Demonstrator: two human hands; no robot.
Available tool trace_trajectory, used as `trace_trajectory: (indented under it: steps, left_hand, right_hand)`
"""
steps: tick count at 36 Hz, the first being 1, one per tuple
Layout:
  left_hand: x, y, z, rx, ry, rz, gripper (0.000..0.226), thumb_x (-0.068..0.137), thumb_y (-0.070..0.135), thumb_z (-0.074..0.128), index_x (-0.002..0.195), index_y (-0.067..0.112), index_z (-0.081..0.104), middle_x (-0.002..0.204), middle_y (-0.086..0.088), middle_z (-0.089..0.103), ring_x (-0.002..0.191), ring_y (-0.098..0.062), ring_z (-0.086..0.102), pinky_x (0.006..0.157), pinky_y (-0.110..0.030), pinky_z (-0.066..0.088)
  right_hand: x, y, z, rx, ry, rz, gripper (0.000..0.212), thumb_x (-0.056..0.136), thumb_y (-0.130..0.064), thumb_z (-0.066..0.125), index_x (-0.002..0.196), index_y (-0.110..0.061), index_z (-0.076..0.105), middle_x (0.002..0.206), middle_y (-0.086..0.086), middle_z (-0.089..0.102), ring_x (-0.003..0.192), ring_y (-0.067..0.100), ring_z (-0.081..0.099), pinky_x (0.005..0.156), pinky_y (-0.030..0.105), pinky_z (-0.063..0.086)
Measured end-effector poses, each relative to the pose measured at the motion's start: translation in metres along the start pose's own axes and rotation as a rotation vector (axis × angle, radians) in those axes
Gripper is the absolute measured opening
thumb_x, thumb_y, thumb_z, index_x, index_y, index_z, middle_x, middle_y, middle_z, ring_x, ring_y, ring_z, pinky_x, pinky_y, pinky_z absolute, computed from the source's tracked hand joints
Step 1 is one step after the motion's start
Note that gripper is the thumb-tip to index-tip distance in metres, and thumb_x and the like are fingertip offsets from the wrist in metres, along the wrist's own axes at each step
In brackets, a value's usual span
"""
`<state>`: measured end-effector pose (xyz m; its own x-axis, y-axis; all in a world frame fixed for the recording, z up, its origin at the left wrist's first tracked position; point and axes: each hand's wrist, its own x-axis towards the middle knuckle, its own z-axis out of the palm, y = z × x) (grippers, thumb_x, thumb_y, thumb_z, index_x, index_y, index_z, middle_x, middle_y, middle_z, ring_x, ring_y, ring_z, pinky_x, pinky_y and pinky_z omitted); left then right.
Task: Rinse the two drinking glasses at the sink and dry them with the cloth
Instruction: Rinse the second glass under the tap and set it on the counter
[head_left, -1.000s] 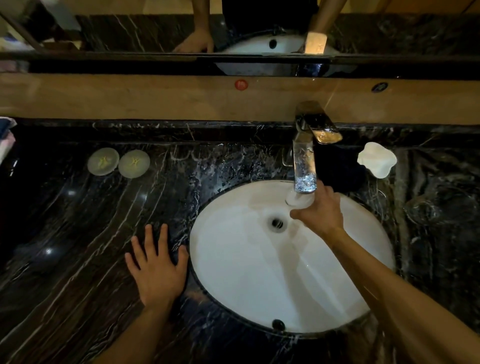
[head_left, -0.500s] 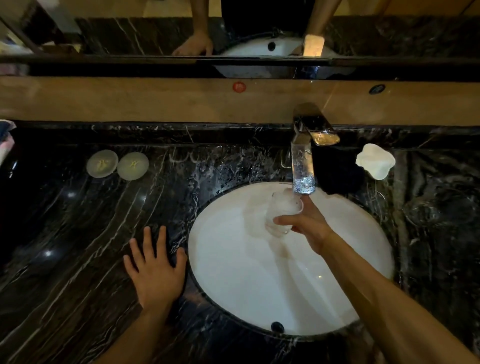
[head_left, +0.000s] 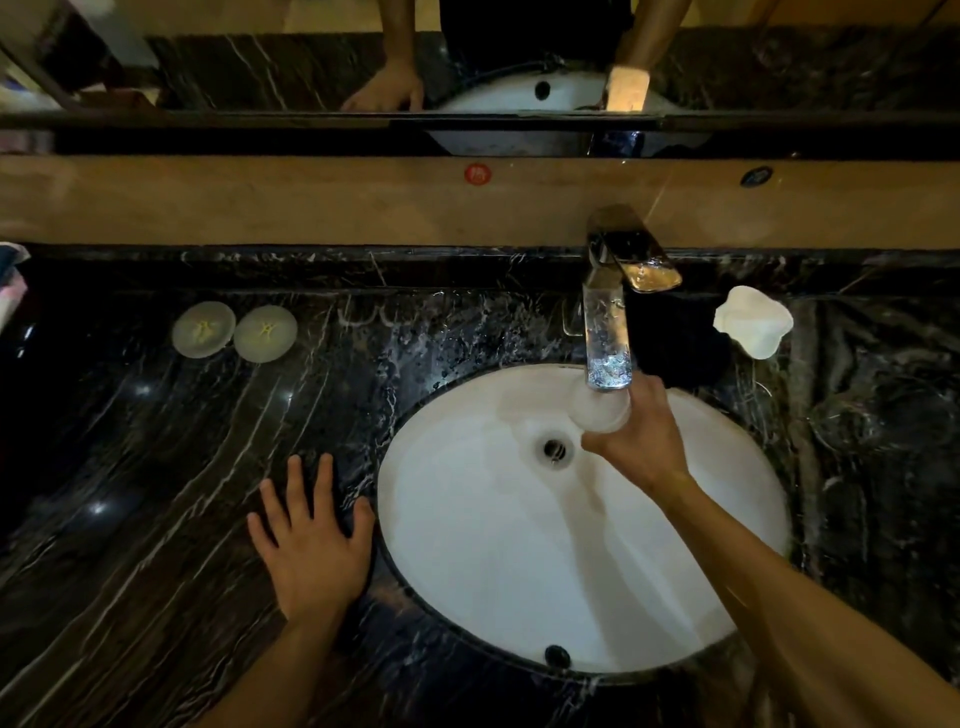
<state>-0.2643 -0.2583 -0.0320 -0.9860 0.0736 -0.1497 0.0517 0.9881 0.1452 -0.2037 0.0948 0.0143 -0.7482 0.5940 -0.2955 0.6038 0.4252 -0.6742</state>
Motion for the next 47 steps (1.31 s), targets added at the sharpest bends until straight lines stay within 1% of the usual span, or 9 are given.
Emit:
trace_trajectory:
  steps: [8, 19, 23, 28, 35, 38, 41, 44, 47]
  left_hand:
    - [0.001, 0.0, 0.0, -0.003, -0.002, -0.003, 0.073, 0.09, 0.062, 0.022, 0.156, 0.029, 0.023, 0.164, -0.006, 0.017, 0.151, -0.035, 0.008, 0.119, -0.059, 0.007]
    - [0.0, 0.0, 0.001, -0.02, 0.007, -0.003, 0.072, 0.09, 0.061, 0.024, 0.155, 0.03, 0.024, 0.164, -0.006, 0.017, 0.151, -0.034, 0.008, 0.119, -0.058, 0.006]
    - [0.0, 0.0, 0.001, -0.02, 0.011, -0.004, 0.072, 0.09, 0.061, 0.025, 0.155, 0.03, 0.024, 0.164, -0.006, 0.018, 0.151, -0.035, 0.009, 0.119, -0.058, 0.006]
    - [0.0, 0.0, 0.001, -0.019, 0.007, -0.008, 0.072, 0.09, 0.061, 0.026, 0.155, 0.031, 0.023, 0.164, -0.005, 0.017, 0.151, -0.034, 0.008, 0.119, -0.058, 0.006]
    - [0.0, 0.0, 0.001, -0.011, 0.008, -0.006, 0.072, 0.09, 0.061, 0.024, 0.155, 0.03, 0.023, 0.164, -0.006, 0.017, 0.151, -0.034, 0.008, 0.119, -0.058, 0.006]
    - [0.0, -0.001, 0.001, -0.008, 0.003, -0.004, 0.072, 0.091, 0.062, 0.022, 0.156, 0.03, 0.022, 0.164, -0.005, 0.015, 0.151, -0.034, 0.006, 0.119, -0.058, 0.006]
    - [0.0, -0.002, 0.002, 0.0, -0.001, -0.003, 0.073, 0.091, 0.062, 0.02, 0.156, 0.029, 0.023, 0.164, -0.005, 0.015, 0.151, -0.034, 0.006, 0.119, -0.058, 0.007]
    - [0.001, -0.002, 0.002, 0.004, -0.001, -0.005, 0.073, 0.091, 0.062, 0.021, 0.155, 0.029, 0.024, 0.164, -0.005, 0.016, 0.151, -0.035, 0.008, 0.119, -0.059, 0.008]
    - [0.001, -0.001, 0.002, 0.008, 0.008, 0.001, 0.072, 0.091, 0.061, 0.023, 0.155, 0.028, 0.026, 0.164, -0.006, 0.019, 0.15, -0.036, 0.011, 0.118, -0.059, 0.01]
  right_hand:
    - [0.001, 0.012, -0.01, -0.387, -0.194, 0.071, 0.094, 0.061, -0.039, 0.083, 0.141, -0.031, 0.034, 0.132, 0.005, 0.041, 0.109, 0.03, 0.055, 0.086, 0.045, 0.053]
    - [0.002, 0.009, -0.025, -0.913, -0.442, 0.209, 0.086, 0.063, -0.043, 0.076, 0.138, -0.031, 0.036, 0.131, 0.008, 0.042, 0.121, 0.031, 0.046, 0.089, 0.051, 0.039]
    - [0.002, 0.006, -0.028, -1.011, -0.525, 0.286, 0.09, 0.06, -0.044, 0.076, 0.14, -0.031, 0.036, 0.132, 0.007, 0.044, 0.119, 0.031, 0.048, 0.076, 0.046, 0.034]
    - [0.002, 0.007, -0.029, -1.045, -0.556, 0.289, 0.095, 0.06, -0.044, 0.077, 0.144, -0.031, 0.032, 0.136, 0.006, 0.043, 0.122, 0.03, 0.048, 0.076, 0.045, 0.033]
    - [0.007, 0.011, -0.026, -0.639, -0.442, 0.233, 0.081, 0.061, -0.039, 0.083, 0.13, -0.035, 0.039, 0.123, 0.004, 0.045, 0.107, 0.03, 0.054, 0.091, 0.047, 0.043]
    - [0.008, 0.015, -0.021, -0.294, -0.326, 0.138, 0.08, 0.057, -0.027, 0.088, 0.124, -0.034, 0.045, 0.118, 0.005, 0.052, 0.095, 0.025, 0.056, 0.081, 0.036, 0.049]
    - [0.004, 0.012, -0.013, -0.027, -0.225, 0.073, 0.079, 0.06, -0.016, 0.09, 0.124, -0.034, 0.046, 0.117, 0.0, 0.057, 0.101, 0.021, 0.059, 0.076, 0.032, 0.049]
    - [-0.001, 0.007, -0.006, 0.156, -0.178, 0.054, 0.075, 0.065, -0.015, 0.09, 0.119, -0.04, 0.044, 0.117, -0.006, 0.059, 0.109, 0.017, 0.056, 0.082, 0.031, 0.046]
    - [-0.002, -0.001, 0.001, 0.251, -0.161, 0.058, 0.08, 0.068, -0.012, 0.089, 0.122, -0.042, 0.039, 0.115, -0.008, 0.057, 0.105, 0.014, 0.053, 0.074, 0.018, 0.042]
